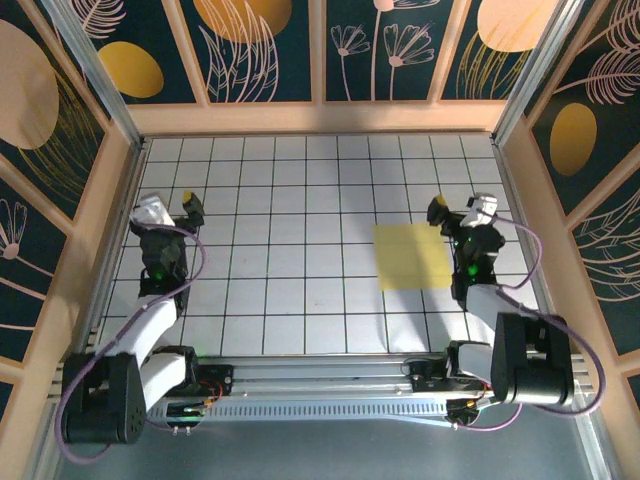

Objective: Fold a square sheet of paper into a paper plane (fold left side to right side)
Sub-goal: Move the square sheet of paper to the center of the table.

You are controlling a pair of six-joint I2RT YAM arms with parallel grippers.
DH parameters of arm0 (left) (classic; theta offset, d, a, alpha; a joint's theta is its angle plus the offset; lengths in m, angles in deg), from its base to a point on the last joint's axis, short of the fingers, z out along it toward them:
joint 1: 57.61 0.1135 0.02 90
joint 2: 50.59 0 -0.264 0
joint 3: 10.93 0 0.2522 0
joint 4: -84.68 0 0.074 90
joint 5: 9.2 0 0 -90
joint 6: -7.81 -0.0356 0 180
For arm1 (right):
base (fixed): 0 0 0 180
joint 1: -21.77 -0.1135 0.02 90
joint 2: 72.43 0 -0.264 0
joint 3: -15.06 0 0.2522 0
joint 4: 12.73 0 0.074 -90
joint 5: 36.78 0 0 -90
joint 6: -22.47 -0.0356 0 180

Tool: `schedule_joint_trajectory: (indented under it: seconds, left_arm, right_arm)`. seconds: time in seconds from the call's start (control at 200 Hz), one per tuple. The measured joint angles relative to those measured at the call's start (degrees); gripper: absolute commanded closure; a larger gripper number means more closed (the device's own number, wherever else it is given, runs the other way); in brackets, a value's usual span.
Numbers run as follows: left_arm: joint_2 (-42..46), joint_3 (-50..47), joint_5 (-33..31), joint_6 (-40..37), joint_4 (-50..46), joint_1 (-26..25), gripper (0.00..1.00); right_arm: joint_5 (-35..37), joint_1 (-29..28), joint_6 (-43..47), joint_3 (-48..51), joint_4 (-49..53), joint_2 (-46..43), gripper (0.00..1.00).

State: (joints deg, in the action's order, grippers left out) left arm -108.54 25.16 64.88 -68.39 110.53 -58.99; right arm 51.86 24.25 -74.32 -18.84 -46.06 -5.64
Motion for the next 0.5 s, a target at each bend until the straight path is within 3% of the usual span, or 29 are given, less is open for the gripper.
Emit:
schedule_joint_trajectory:
  seconds: [0.16,0.36,0.5]
  left_arm:
    - [6.5,8.0,5.9,10.2,-16.9,0.0,0.01]
    - [5.5,8.6,21.1,24.6,-27.9,-0.5,0.01]
    - [3.5,5.3,27.5,32.8,-29.5,-7.2,0.01]
  right_arm:
    - [-4.6,0.0,-7.7,-11.0,21.5,-4.5,0.01]
    - [-16.2,-1.8,-15.7,-15.2,40.1,-3.1,0.04]
    - [-22.8,-5.9,-19.4,-14.9,47.5,2.0,0.08]
